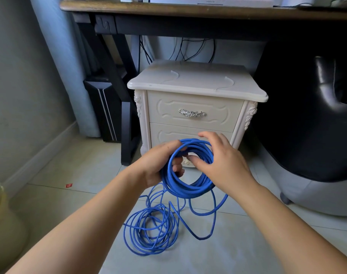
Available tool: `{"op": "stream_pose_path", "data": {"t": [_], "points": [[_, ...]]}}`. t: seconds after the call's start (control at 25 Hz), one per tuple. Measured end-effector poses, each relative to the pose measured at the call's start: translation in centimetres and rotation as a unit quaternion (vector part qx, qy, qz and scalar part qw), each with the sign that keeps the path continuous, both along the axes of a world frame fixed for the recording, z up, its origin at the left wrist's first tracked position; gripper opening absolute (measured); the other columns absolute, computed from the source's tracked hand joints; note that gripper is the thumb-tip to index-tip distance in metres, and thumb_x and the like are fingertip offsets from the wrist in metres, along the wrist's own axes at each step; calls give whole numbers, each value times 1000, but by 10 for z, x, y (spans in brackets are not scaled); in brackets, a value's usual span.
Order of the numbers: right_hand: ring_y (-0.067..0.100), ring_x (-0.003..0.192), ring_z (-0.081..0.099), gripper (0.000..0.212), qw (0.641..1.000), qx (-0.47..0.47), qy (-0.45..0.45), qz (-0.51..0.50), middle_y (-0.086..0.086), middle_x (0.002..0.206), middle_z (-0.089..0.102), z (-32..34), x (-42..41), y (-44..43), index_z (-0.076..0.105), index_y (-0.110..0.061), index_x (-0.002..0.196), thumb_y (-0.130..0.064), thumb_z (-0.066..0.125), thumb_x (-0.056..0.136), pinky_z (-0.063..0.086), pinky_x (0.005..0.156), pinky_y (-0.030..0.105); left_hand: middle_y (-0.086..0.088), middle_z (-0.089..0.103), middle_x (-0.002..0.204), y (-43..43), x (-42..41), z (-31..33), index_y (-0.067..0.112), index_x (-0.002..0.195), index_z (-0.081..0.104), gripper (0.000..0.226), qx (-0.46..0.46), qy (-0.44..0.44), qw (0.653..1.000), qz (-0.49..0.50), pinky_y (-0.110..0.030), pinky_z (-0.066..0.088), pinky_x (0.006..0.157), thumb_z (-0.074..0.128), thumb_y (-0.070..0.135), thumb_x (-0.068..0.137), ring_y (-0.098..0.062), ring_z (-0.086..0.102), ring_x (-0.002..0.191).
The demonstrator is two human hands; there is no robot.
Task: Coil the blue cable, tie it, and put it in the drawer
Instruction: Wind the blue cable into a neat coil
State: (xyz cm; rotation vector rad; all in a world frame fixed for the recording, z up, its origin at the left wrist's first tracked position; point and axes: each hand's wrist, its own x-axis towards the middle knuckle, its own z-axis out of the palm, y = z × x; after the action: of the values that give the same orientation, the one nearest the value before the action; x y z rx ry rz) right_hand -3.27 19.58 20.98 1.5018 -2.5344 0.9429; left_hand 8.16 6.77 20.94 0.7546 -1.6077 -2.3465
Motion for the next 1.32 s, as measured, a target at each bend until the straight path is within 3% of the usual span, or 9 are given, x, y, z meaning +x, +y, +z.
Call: {"op": "stream_pose_path", "data": {"t": [0.12, 0.32, 0.4, 0.44, 0.56, 0.72, 0.92, 1.12, 1.32], "points": [[28, 93, 61, 49, 994, 69, 83, -10, 0, 114, 41, -1, 3, -2, 37, -36, 139, -37, 53, 93, 49, 74, 37, 1, 32, 52, -1, 1, 1, 8, 81, 58, 45, -24, -5, 999, -46, -30, 41, 61, 68, 53, 83, -14, 33, 45], [18, 100, 53, 43, 998, 37, 47, -19, -4, 106, 37, -4, -3, 1, 50, -40, 127, -30, 60, 87, 45, 83, 30, -8, 41, 55, -4, 0, -4, 4, 106, 59, 29, -100, 3, 992, -82, -31, 46, 58, 66, 6, 78, -17, 42, 47], [13, 111, 47, 42, 997, -5, -78, -22, -6, 109, 40, -7, -10, 1, 56, -41, 117, -25, 69, 81, 35, 91, 22, -5, 40, 52, -3, 1, -2, 4, 108, 56, 21, -107, 19, 991, -77, -29, 45, 56, 60, 0, 87, -17, 42, 46], [13, 114, 51, 41, 978, -27, -207, -13, -5, 114, 48, -6, -12, 1, 57, -40, 114, -21, 71, 80, 37, 95, 23, -4, 38, 51, -3, 2, -1, 4, 104, 56, 14, -112, 29, 991, -73, -28, 44, 55, 57, -1, 91, -16, 41, 46], [32, 102, 68, 40, 823, -88, -557, 65, 13, 115, 68, -8, -12, 5, 60, -26, 118, -9, 72, 82, 49, 99, 53, -1, 35, 52, -2, 4, 3, 8, 90, 56, 6, -112, 52, 991, -47, -28, 41, 54, 55, 6, 95, -14, 38, 45], [40, 93, 70, 51, 740, -114, -659, 72, 18, 104, 69, -11, -2, 5, 60, -14, 119, -21, 75, 70, 57, 81, 53, 2, 31, 53, -6, 3, 1, 9, 87, 51, 20, -57, 90, 994, 11, -26, 38, 53, 57, 25, 96, -12, 35, 45], [23, 60, 65, 14, 666, -217, -713, -3, 7, 61, 55, -19, 4, -3, 56, -11, 89, 2, 61, 85, 56, 59, 36, 1, 33, 54, 10, -4, -9, 7, 93, 50, 26, -7, 108, 993, 50, -28, 41, 58, 55, 32, 95, -13, 38, 47], [14, 42, 37, 23, 807, -202, -552, -58, 4, 55, 38, -12, -7, -5, 56, -13, 82, 10, 49, 82, 59, 64, 44, -6, 67, 84, -2, 1, -8, 10, 99, 61, 23, -123, 7, 992, -17, -41, 53, 86, 74, 17, 81, -21, 66, 83], [13, 53, 53, 30, 934, -103, -337, -67, -4, 65, 52, -3, -13, -4, 60, -30, 80, 0, 57, 79, 61, 72, 45, 11, 63, 118, 3, 1, -9, 36, 134, 51, 70, -450, -45, 892, 2, -33, 53, 95, 79, 17, 72, -6, 64, 105]]}}
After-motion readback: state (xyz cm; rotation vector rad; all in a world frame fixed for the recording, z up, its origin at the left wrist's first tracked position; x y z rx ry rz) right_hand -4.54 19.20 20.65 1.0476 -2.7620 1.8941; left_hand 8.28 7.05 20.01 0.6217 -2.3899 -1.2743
